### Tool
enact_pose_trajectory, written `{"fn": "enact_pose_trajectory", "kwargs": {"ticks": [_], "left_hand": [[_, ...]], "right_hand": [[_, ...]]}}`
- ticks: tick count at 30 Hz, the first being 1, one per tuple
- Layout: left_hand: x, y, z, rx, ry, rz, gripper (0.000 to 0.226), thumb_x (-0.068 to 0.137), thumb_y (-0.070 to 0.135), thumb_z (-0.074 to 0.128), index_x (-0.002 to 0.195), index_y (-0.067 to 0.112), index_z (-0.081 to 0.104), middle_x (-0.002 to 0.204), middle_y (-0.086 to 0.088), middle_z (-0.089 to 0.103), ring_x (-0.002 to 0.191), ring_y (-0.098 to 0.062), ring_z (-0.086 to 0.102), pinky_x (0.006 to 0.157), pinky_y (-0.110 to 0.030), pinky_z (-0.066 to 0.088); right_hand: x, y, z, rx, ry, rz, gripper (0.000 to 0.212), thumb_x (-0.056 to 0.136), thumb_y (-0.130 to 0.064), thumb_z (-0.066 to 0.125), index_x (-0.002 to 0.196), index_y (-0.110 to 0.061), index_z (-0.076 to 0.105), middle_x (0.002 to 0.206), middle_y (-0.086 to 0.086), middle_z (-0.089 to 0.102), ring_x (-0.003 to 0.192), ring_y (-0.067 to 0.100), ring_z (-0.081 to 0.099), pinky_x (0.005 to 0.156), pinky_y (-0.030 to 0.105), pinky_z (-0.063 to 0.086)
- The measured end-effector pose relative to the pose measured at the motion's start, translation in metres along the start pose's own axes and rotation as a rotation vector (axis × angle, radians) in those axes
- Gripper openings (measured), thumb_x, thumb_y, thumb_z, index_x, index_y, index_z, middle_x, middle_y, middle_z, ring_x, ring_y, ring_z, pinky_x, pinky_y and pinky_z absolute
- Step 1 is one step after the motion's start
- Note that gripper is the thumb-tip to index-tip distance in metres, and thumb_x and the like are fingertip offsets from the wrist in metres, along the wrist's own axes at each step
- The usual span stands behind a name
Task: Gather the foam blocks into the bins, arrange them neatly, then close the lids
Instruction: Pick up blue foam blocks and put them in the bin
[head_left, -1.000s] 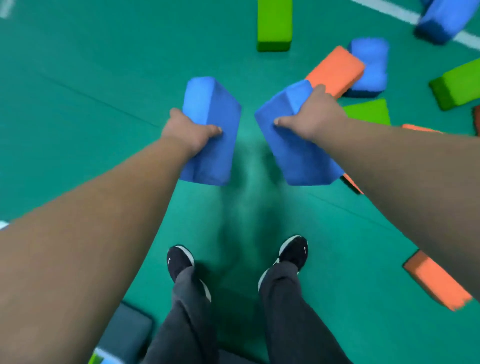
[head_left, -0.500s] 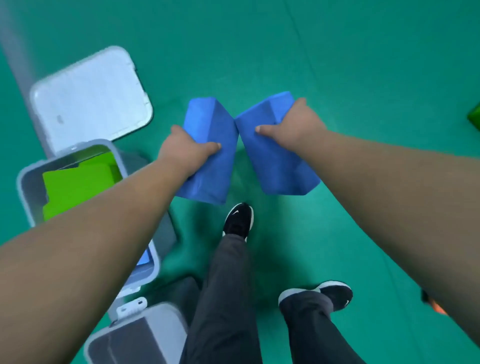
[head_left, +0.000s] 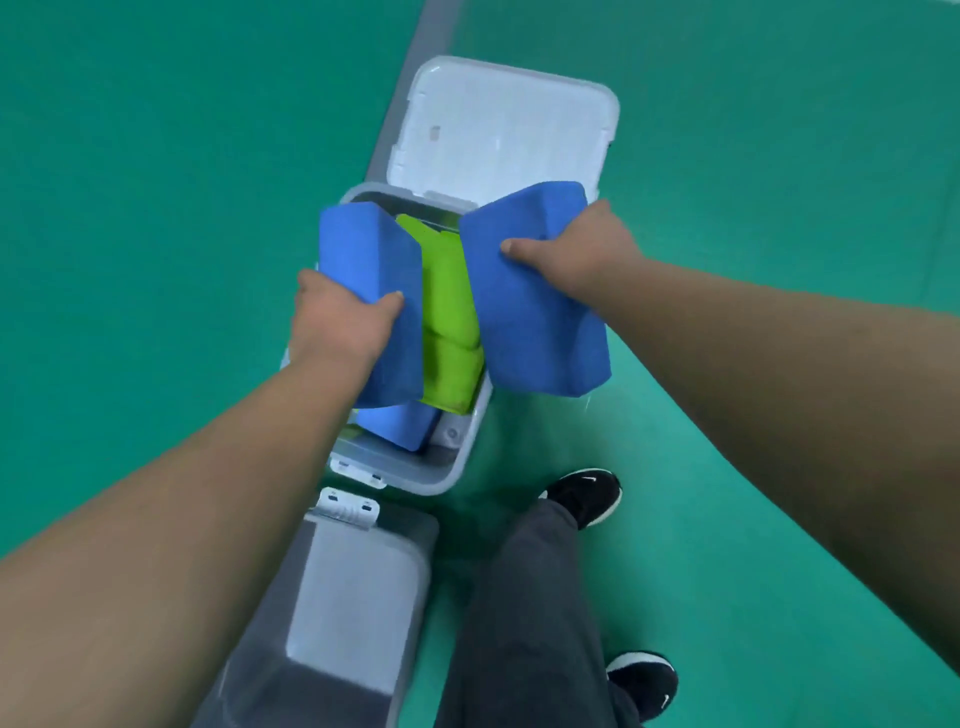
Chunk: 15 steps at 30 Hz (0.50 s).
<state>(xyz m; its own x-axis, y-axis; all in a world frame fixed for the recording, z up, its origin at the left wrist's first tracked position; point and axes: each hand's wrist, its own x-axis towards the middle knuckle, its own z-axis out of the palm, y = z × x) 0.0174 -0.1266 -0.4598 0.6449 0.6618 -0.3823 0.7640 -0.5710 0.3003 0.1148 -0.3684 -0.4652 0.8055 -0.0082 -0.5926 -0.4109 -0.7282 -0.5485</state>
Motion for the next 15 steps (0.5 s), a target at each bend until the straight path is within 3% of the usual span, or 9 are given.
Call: {"fn": "enact_pose_trajectory", "kwargs": {"ticks": [3,6,8,11,13,15], "left_hand": [[0.008,-0.041,-0.003,0.046,0.067,-0.053,0.083,0.077,0.061,0.077,0.127,0.005,0.042,0.134,-0.021,0.055,0.122,-0.042,0.057,0.097,-0.05,0.048],[0.011,-0.07,0.003,0.109,0.047,-0.084,0.082,0.08,0.069,0.071,0.126,0.006,0.043,0.131,-0.018,0.056,0.119,-0.041,0.059,0.09,-0.052,0.05],[0.012,-0.085,0.013,0.108,-0.052,-0.107,0.082,0.081,0.072,0.067,0.126,0.006,0.046,0.129,-0.017,0.059,0.116,-0.04,0.061,0.09,-0.05,0.053],[0.008,-0.1,0.031,0.137,-0.183,-0.093,0.069,0.088,0.058,0.065,0.13,0.005,0.049,0.127,-0.018,0.064,0.114,-0.038,0.063,0.089,-0.044,0.054],[0.002,-0.102,0.042,0.182,-0.221,-0.071,0.058,0.091,0.044,0.063,0.13,0.003,0.049,0.128,-0.021,0.063,0.116,-0.04,0.062,0.089,-0.043,0.051],[-0.005,-0.1,0.051,0.2,-0.253,-0.054,0.046,0.092,0.036,0.062,0.122,0.003,0.052,0.125,-0.023,0.064,0.11,-0.041,0.062,0.083,-0.041,0.048]], "right_hand": [[0.006,-0.024,0.035,0.083,-0.048,0.048,0.106,0.069,-0.076,0.077,0.14,-0.005,0.043,0.122,0.003,0.057,0.107,0.025,0.06,0.086,0.037,0.049],[0.006,-0.035,0.063,0.112,-0.229,0.051,0.101,0.078,-0.078,0.067,0.148,-0.008,0.045,0.141,0.006,0.056,0.117,0.028,0.059,0.1,0.04,0.05],[0.002,-0.036,0.077,-0.016,-0.342,0.019,0.088,0.092,-0.072,0.056,0.151,-0.008,0.045,0.149,0.011,0.05,0.122,0.03,0.055,0.101,0.036,0.044],[-0.005,-0.031,0.09,-0.267,-0.4,-0.015,0.053,0.105,-0.05,0.047,0.134,-0.007,0.055,0.123,0.018,0.051,0.115,0.033,0.053,0.086,0.031,0.038],[-0.008,-0.023,0.093,-0.335,-0.414,-0.042,0.038,0.107,-0.04,0.044,0.125,-0.008,0.056,0.113,0.014,0.044,0.103,0.031,0.048,0.081,0.029,0.032],[-0.011,-0.011,0.091,-0.363,-0.435,-0.032,0.029,0.107,-0.037,0.044,0.097,-0.01,0.052,0.111,0.011,0.045,0.097,0.028,0.044,0.08,0.03,0.033]]}}
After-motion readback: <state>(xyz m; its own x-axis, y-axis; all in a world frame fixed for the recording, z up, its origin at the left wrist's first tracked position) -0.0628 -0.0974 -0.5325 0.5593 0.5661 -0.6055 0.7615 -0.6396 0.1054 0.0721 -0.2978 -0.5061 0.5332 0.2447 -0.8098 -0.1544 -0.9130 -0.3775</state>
